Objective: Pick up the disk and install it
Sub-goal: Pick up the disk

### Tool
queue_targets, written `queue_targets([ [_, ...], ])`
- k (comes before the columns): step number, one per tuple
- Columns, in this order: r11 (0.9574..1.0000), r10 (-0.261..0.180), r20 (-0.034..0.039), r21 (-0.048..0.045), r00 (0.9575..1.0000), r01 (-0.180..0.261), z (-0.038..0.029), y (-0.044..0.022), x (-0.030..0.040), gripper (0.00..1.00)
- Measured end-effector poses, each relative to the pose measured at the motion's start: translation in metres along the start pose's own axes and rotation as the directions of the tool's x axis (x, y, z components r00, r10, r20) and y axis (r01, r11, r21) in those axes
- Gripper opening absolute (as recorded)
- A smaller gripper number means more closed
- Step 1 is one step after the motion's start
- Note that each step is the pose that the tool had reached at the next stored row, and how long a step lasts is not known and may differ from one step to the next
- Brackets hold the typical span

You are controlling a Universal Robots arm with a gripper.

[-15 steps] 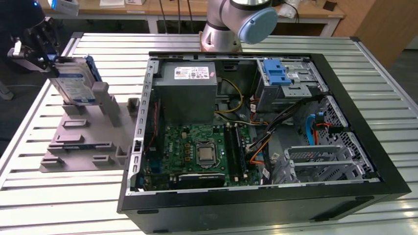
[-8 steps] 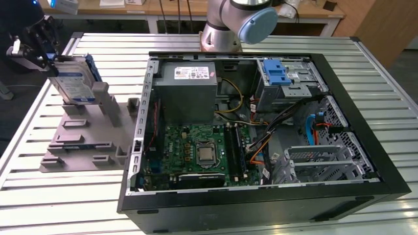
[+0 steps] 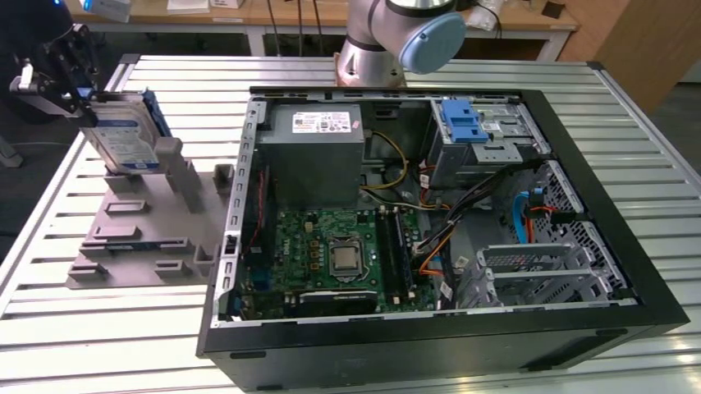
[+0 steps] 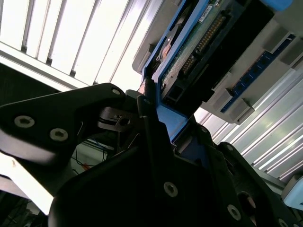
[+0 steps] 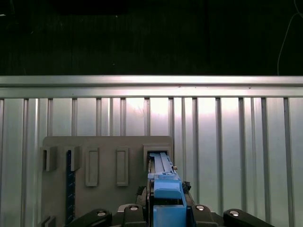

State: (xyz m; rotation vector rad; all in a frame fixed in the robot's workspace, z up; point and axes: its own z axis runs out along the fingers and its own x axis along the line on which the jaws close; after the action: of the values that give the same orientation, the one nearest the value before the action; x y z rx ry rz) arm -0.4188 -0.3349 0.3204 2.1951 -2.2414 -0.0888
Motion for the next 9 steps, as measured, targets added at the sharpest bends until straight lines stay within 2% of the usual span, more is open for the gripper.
queue_targets([
  [9,1.0,0.0,0.0,-0.0001,1.0,0.0,-0.0036,0.0001,-0.0001,0.36],
])
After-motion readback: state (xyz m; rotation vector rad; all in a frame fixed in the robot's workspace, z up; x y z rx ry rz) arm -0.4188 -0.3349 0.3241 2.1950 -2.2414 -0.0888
